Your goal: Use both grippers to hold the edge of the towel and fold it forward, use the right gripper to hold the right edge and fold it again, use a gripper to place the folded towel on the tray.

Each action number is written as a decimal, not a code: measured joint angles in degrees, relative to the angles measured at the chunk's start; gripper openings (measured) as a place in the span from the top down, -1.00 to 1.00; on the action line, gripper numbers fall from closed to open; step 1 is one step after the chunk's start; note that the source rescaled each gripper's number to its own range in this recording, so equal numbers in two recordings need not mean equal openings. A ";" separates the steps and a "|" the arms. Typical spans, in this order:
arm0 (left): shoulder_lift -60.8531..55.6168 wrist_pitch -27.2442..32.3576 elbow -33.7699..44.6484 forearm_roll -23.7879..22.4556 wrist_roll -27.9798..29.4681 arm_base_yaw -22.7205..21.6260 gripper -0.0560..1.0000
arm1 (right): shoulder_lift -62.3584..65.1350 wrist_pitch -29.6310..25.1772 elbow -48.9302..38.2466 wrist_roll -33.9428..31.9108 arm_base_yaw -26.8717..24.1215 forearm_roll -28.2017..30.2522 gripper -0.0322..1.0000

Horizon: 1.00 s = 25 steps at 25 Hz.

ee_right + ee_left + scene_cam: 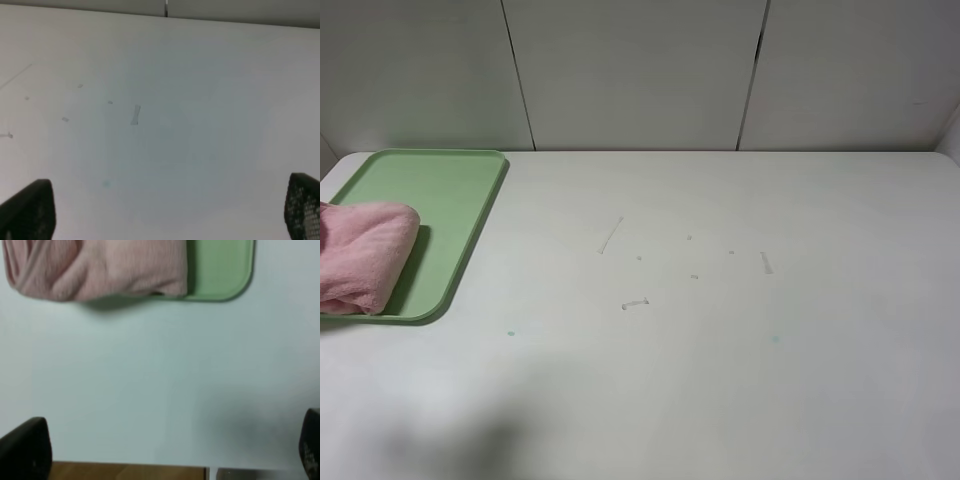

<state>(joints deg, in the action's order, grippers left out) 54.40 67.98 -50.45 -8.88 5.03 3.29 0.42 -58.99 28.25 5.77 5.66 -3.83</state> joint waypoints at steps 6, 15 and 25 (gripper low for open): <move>-13.93 0.11 7.17 3.82 0.05 0.00 -0.99 | 0.00 0.00 0.00 0.00 0.00 0.00 -1.00; -30.62 0.21 15.06 4.28 0.05 0.00 -1.00 | 0.00 0.00 0.00 0.00 0.00 0.00 -1.00; -41.53 -6.80 22.14 7.63 -0.43 0.04 -1.00 | 0.00 0.00 0.00 0.00 0.00 0.00 -1.00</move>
<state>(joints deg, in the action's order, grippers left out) 12.87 61.18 -28.31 -1.25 4.60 3.33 0.42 -58.99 28.25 5.77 5.66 -3.83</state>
